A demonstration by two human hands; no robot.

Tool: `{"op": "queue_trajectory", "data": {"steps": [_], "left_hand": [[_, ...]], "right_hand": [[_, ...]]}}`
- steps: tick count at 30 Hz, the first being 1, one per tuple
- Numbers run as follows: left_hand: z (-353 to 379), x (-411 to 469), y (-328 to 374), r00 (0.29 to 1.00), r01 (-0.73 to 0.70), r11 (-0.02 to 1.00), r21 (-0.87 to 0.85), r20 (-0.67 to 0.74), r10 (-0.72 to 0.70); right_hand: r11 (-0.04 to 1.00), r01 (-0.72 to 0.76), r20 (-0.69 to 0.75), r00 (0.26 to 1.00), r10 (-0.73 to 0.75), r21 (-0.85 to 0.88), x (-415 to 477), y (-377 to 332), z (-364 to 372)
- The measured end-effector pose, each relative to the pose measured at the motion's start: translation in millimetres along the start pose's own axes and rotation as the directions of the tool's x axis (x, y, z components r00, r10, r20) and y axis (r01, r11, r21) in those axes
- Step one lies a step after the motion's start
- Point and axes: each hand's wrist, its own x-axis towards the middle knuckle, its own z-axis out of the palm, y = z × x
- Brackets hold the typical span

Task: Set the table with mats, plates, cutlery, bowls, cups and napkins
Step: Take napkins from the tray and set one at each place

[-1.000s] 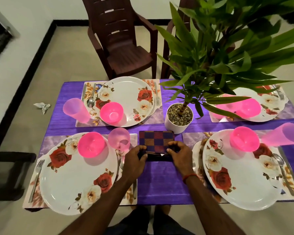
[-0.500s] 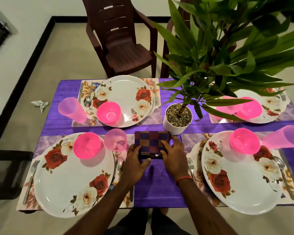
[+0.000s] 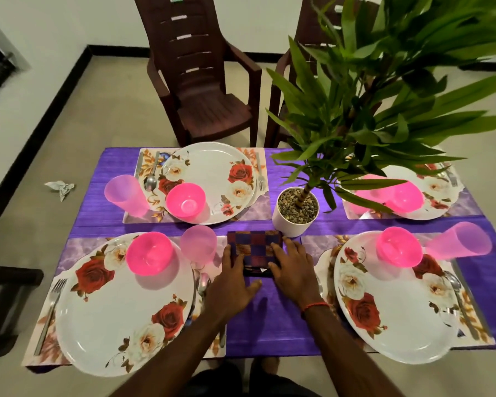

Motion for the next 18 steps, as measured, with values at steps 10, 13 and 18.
{"op": "queue_trajectory", "data": {"steps": [10,13,18], "left_hand": [[-32.8,-13.6,11.0,0.976,-0.219,0.969,-0.118,-0.048,0.214],[-37.0,-25.7,4.0,0.974,-0.226,0.962,-0.152,-0.048,0.221],[-49.4,-50.8,1.5,0.949,-0.224,0.975,-0.009,-0.232,0.216]], "right_hand": [[0.991,0.077,-0.091,0.994,-0.068,0.105,-25.9,-16.6,-32.7],[0.986,0.134,-0.081,0.989,-0.126,0.102,-31.5,-25.6,-38.8],[0.925,0.366,-0.045,0.930,-0.364,0.104,-22.9,-36.3,-39.2]]}}
